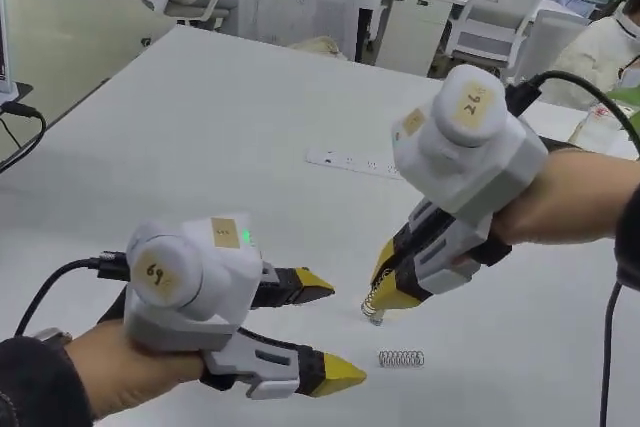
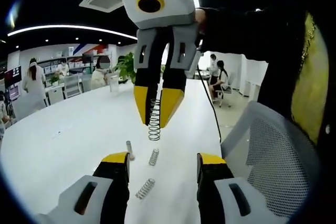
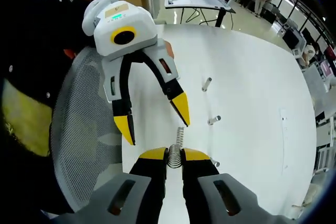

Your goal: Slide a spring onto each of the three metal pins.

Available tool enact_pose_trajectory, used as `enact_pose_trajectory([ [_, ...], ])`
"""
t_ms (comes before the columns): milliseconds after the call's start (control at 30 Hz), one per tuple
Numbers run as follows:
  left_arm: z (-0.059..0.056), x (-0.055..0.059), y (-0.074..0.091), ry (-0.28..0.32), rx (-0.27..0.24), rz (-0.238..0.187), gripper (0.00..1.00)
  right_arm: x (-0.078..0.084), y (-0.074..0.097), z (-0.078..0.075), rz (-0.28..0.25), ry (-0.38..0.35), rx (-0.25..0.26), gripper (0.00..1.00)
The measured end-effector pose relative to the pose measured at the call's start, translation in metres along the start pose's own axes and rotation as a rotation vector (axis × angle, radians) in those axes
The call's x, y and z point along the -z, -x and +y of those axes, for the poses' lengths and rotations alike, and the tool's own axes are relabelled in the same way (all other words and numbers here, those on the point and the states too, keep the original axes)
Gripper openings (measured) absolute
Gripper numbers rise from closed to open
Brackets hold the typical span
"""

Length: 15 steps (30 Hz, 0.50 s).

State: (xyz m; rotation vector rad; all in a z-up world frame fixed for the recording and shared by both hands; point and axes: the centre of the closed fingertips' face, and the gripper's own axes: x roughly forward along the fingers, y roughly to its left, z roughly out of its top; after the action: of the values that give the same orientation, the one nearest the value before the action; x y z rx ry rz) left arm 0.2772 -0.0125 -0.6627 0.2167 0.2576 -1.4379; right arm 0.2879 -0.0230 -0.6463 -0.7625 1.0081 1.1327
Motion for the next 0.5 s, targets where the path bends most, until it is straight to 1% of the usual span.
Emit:
enact_pose_trajectory([
  [133,0.001,0.000,0.005,0.010,0.002,-0.003,0.53,0.002,0.004,-0.008,-0.007,-0.012,0.014,0.08],
  [200,0.001,0.001,0.008,0.011,-0.001,-0.001,0.54,0.004,0.007,-0.014,-0.009,-0.019,0.026,0.08],
  [300,0.002,0.003,0.014,0.017,-0.009,-0.002,0.57,0.006,0.011,-0.018,-0.012,-0.026,0.036,0.08],
  [400,0.004,0.006,0.019,0.028,-0.019,-0.003,0.59,0.010,0.016,-0.029,-0.009,-0.037,0.063,0.08],
  [500,0.005,0.006,0.025,0.035,-0.033,-0.010,0.60,0.011,0.019,-0.036,-0.015,-0.049,0.075,0.08],
])
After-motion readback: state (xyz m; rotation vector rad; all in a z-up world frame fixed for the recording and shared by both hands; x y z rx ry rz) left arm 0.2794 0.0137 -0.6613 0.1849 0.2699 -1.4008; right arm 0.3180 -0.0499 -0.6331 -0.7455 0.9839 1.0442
